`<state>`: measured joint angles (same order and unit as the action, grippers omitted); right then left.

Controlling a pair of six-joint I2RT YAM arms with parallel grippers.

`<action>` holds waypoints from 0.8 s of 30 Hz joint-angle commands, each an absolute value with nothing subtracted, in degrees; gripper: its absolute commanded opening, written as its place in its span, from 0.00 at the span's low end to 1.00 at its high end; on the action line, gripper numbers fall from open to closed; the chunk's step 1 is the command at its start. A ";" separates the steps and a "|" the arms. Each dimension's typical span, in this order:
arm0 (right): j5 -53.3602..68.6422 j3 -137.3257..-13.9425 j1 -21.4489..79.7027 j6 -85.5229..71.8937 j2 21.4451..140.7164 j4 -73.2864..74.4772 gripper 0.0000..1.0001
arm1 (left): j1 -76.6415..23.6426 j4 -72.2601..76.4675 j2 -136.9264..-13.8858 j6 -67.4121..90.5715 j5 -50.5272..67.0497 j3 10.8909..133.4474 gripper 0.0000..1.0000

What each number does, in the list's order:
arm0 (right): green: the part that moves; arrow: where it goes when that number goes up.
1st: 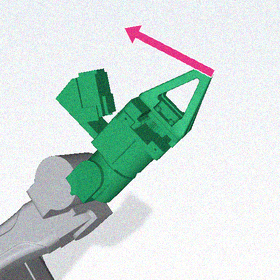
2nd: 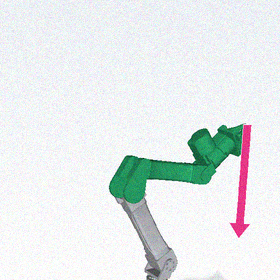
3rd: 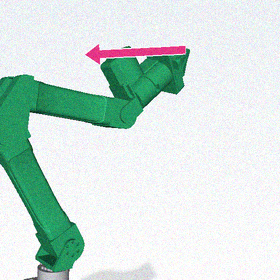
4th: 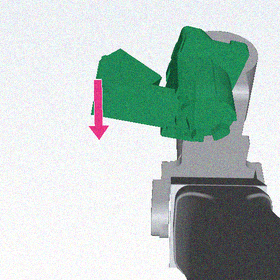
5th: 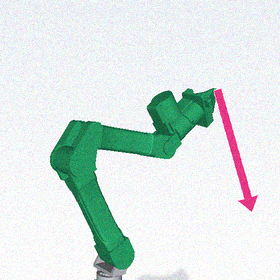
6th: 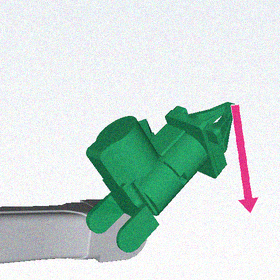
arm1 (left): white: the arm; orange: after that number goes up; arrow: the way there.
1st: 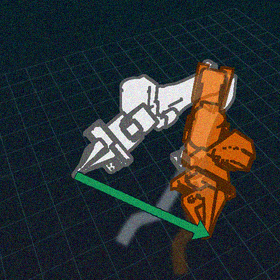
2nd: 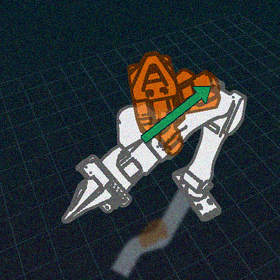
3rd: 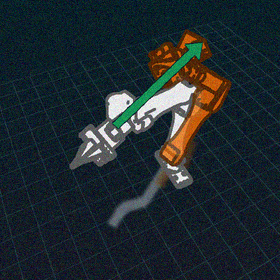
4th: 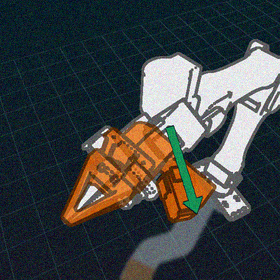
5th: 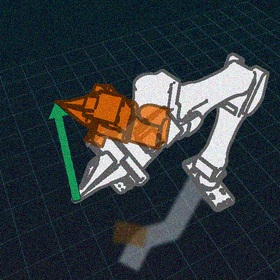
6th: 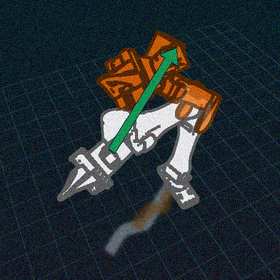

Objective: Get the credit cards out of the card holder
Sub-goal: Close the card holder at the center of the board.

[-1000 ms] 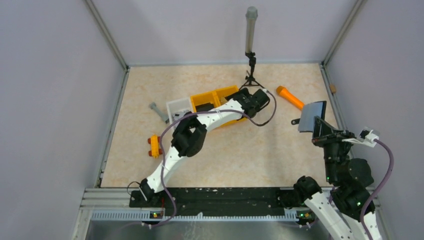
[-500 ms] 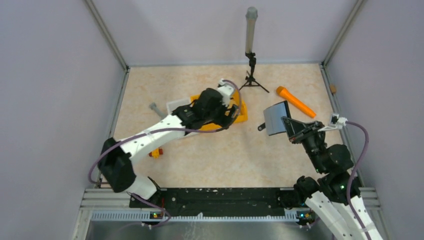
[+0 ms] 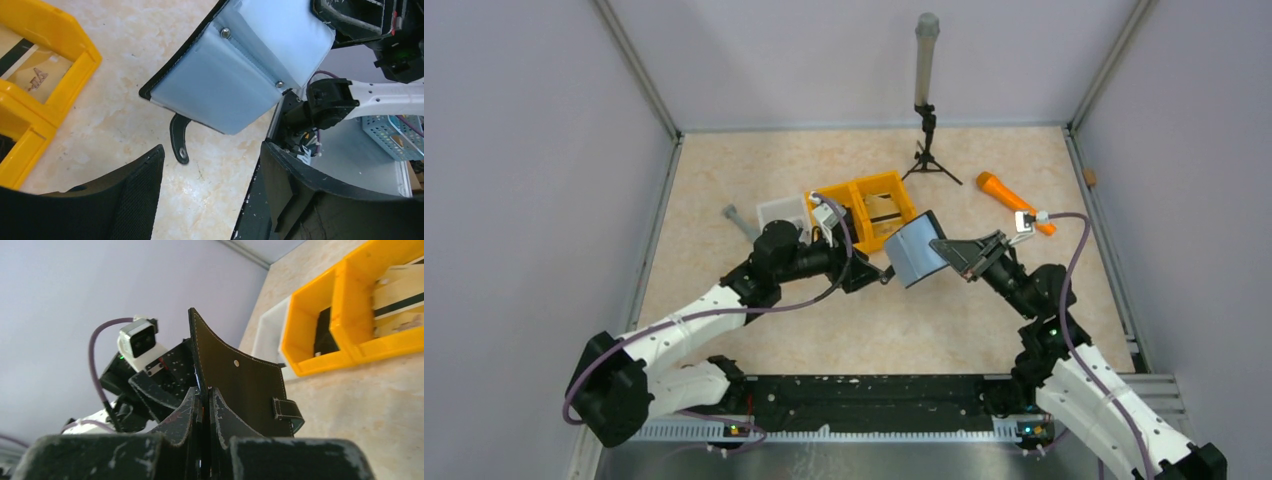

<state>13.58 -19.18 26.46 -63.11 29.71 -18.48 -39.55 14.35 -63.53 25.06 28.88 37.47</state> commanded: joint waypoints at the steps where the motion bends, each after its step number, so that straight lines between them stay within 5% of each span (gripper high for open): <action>1: 19.54 -20.68 26.19 -68.10 31.53 -31.81 0.00 | -38.80 22.00 -62.87 27.82 35.07 35.78 0.72; 15: 20.49 -21.58 26.19 -69.58 31.21 -31.81 0.00 | -38.59 21.13 -68.67 27.49 36.04 36.38 0.73; 24: 19.89 -21.33 26.21 -67.86 30.98 -30.94 0.00 | -38.24 26.62 -70.40 30.50 41.21 34.34 0.16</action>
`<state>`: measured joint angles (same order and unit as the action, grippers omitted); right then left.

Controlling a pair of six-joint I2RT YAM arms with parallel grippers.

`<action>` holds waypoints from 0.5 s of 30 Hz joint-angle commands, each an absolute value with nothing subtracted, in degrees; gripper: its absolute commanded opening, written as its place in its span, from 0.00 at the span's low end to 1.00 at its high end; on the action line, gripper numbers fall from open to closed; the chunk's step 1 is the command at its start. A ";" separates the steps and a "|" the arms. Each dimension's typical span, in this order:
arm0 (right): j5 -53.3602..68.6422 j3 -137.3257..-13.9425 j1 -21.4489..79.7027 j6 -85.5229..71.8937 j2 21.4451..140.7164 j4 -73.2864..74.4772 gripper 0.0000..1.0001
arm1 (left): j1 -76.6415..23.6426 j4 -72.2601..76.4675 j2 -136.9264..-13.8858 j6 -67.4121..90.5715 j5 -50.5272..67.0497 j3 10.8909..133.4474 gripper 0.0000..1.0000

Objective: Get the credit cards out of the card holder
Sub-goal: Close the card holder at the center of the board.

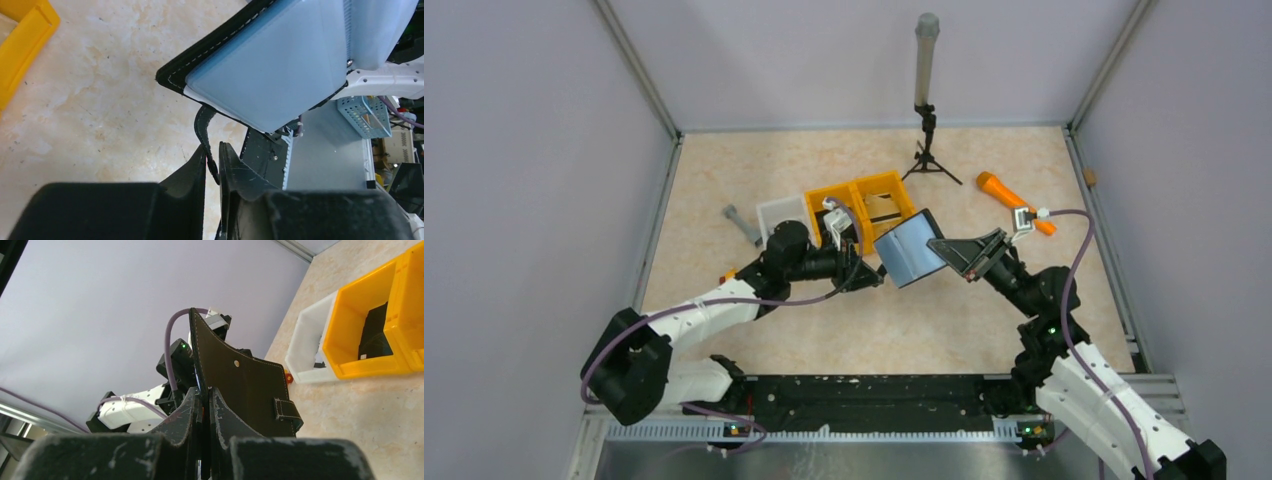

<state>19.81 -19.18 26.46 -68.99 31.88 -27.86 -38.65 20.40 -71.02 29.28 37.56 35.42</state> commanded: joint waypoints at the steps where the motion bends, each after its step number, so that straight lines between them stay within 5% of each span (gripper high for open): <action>1: 19.82 -21.28 26.19 -66.80 30.99 -30.48 0.00 | -38.16 26.51 -70.19 30.50 41.42 34.18 0.10; 3: 19.21 -21.67 26.19 -61.81 30.98 -28.28 0.00 | -37.71 25.44 -69.59 30.14 40.95 33.75 0.00; 15: 19.45 -17.20 28.76 -34.92 38.07 -24.50 0.03 | -36.76 25.52 -69.47 32.44 45.80 31.55 0.00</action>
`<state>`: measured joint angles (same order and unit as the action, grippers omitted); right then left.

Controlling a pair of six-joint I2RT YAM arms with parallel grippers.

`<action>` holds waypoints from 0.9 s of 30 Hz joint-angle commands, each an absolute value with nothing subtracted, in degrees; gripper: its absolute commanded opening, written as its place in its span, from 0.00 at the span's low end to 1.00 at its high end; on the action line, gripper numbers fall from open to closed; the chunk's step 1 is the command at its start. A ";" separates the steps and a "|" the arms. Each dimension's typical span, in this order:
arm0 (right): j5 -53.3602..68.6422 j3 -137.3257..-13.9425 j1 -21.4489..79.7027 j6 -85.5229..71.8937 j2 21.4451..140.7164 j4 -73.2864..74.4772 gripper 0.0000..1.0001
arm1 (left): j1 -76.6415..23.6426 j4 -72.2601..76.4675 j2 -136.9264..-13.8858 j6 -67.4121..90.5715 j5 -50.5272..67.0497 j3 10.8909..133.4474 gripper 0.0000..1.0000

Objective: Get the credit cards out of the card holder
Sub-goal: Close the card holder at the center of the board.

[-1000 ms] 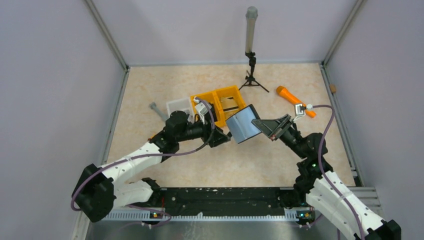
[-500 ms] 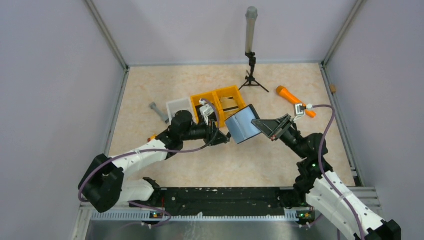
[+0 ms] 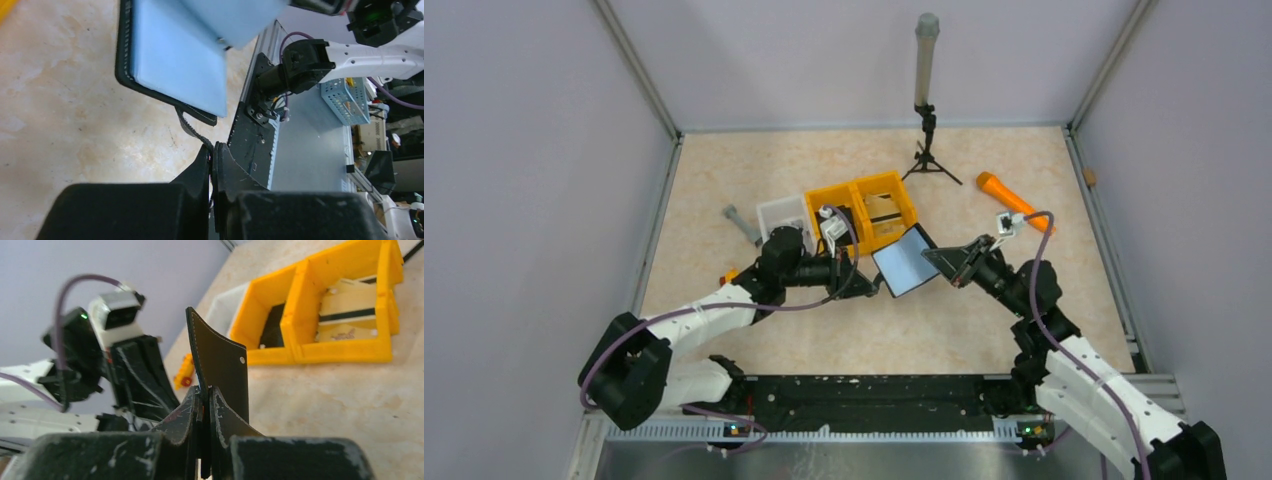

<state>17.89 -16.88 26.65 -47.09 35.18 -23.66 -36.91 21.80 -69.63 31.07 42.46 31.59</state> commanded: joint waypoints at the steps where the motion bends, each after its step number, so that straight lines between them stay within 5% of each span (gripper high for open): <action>1: 16.97 -18.11 30.30 -30.59 38.61 -22.18 0.04 | -36.77 26.63 -69.79 33.04 46.40 31.55 0.00; 11: -7.38 -21.12 48.48 -12.83 47.52 -17.68 0.04 | -36.65 32.58 -72.81 36.79 49.82 32.20 0.00; 18: -1.87 -20.85 51.45 -20.73 50.53 -22.42 0.47 | -36.63 36.03 -76.61 38.70 49.54 31.34 0.00; 27: -7.74 -18.48 49.85 -29.63 47.20 -14.17 0.52 | -35.73 28.46 -81.88 39.30 44.14 33.02 0.00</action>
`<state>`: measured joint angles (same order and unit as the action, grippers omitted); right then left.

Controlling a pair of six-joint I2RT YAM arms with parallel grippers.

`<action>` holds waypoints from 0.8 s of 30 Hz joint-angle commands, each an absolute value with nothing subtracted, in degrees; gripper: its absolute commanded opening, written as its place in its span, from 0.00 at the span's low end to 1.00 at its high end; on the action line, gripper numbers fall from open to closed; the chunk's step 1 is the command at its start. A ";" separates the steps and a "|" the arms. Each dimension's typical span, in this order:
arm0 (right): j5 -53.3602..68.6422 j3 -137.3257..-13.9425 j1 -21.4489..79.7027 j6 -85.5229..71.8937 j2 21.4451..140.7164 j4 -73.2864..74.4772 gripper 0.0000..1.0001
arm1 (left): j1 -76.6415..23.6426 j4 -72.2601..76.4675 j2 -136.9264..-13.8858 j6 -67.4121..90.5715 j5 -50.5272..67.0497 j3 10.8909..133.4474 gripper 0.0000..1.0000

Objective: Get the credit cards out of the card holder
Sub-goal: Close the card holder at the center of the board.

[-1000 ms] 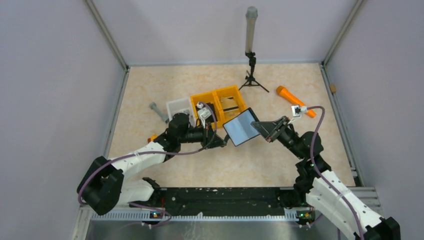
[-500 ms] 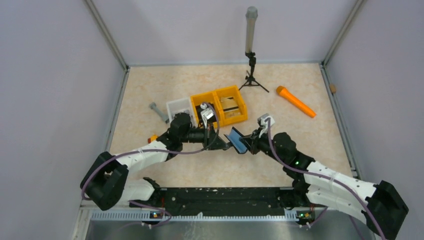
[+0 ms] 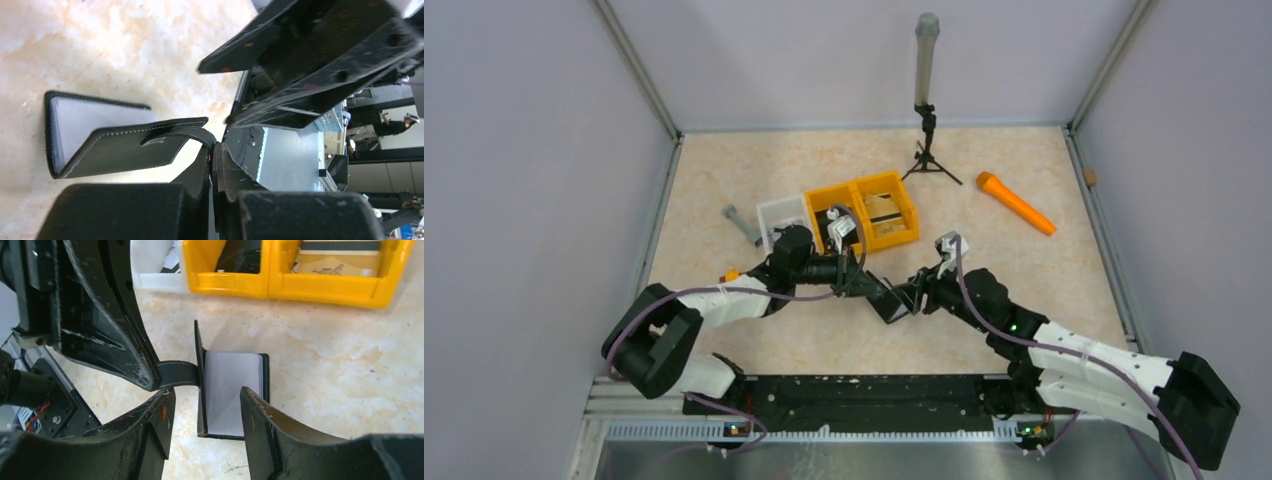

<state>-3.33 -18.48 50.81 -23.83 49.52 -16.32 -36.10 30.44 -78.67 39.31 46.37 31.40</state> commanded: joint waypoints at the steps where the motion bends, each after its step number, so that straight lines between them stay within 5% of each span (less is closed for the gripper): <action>1: -9.03 -18.13 49.54 -30.64 46.26 -13.29 0.52 | -35.69 27.83 -83.32 39.41 44.43 33.80 0.00; 8: -16.20 -16.24 49.24 -32.14 36.19 -7.63 0.50 | -35.72 28.92 -91.52 43.13 44.71 38.20 0.01; 15: -19.43 -15.61 49.22 -32.57 29.81 -2.01 0.51 | -35.70 35.03 -97.78 47.64 43.67 40.03 0.55; 21: -21.08 -15.46 49.22 -32.68 27.33 -0.41 0.50 | -35.84 36.99 -103.86 48.50 43.89 40.76 0.63; 24: -21.68 -15.56 49.22 -32.53 27.16 -0.21 0.51 | -36.05 41.60 -105.44 49.60 44.13 40.01 0.89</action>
<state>-19.46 -15.64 49.60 -32.23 27.92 -0.40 -35.92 33.67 -103.74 48.36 44.29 39.66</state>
